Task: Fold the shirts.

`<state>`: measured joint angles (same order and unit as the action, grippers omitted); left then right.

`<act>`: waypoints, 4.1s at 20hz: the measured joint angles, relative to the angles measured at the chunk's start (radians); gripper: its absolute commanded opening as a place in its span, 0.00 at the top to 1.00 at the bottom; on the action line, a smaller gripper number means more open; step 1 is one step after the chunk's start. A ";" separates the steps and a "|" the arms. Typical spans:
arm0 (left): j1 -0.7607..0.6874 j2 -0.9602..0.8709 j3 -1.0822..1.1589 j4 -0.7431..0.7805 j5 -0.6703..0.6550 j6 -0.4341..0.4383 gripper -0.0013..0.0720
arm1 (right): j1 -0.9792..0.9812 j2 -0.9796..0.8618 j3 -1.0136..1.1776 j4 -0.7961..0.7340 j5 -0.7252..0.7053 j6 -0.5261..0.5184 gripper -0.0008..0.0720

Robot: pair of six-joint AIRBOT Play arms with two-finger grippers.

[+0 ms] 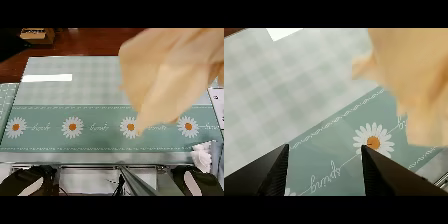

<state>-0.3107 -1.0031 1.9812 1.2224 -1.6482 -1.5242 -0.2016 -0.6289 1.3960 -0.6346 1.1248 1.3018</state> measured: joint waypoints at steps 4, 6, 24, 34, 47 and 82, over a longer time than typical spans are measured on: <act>0.000 0.028 -0.045 0.003 -0.001 -0.014 0.25 | 0.045 -0.071 -0.027 -0.028 0.202 0.027 0.95; 0.000 0.031 -0.105 0.004 -0.001 -0.017 0.25 | 0.142 -0.112 -0.080 -0.084 0.226 0.039 0.95; 0.000 0.032 -0.926 0.003 0.253 0.037 0.26 | 0.557 -0.478 -0.298 -0.603 -0.124 0.053 0.39; 0.132 -0.050 -1.262 -0.173 0.502 0.255 0.24 | -0.172 -0.418 -0.408 -0.461 -0.017 -0.032 0.32; 0.235 -0.432 -1.283 -0.545 0.542 0.560 0.94 | -0.275 -0.416 -0.604 -0.285 0.089 -0.110 0.32; 0.508 0.155 -0.372 -0.706 0.379 0.309 0.94 | -0.205 -0.001 -0.165 -0.043 0.126 -0.058 0.95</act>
<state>0.1974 -0.8478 1.6093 0.5159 -1.2694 -1.2152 -0.4065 -0.6300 1.2312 -0.6777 1.2510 1.2438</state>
